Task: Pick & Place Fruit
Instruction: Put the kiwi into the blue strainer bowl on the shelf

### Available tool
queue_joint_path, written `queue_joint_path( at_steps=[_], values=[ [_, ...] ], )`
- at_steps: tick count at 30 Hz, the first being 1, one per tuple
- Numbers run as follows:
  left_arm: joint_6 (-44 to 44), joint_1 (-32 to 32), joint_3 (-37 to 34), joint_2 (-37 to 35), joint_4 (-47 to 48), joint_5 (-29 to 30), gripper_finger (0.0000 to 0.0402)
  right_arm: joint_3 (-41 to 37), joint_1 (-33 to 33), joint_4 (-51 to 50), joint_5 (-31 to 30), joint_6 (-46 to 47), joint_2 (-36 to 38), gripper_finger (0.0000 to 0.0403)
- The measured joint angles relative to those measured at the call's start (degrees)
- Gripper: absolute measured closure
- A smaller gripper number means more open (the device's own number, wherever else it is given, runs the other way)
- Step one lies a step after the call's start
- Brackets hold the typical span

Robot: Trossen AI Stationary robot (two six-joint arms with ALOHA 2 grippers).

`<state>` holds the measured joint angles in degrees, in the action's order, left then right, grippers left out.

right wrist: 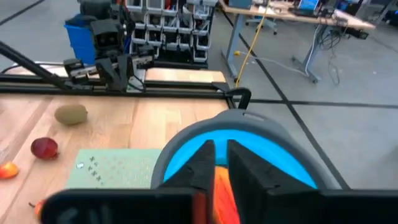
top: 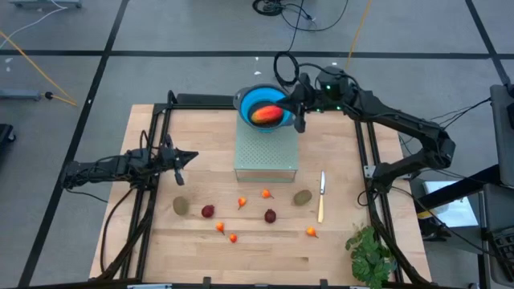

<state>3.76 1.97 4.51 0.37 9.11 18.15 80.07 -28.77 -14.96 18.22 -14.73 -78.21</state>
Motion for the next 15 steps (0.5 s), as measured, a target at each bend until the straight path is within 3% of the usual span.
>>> queue_joint_path(
  at_steps=[3, 11, 15],
  values=[
    [0.0, 0.0, 0.0, 0.0, 0.0, 0.0, 0.0392, 0.0, 0.0, 0.1, 0.0, -1.1, 0.8, 0.0398],
    [0.0, 0.0, 0.0, 0.0, 0.0, 0.0, 0.0392, 0.0, 0.0, -0.3, -0.5, -1.0, 1.0, 0.0401],
    [-0.1, 0.0, 0.0, 0.0, 0.0, 0.0, 0.0392, -0.6, 0.0, -0.5, -4.8, -0.7, 1.3, 0.0402]
  ],
)
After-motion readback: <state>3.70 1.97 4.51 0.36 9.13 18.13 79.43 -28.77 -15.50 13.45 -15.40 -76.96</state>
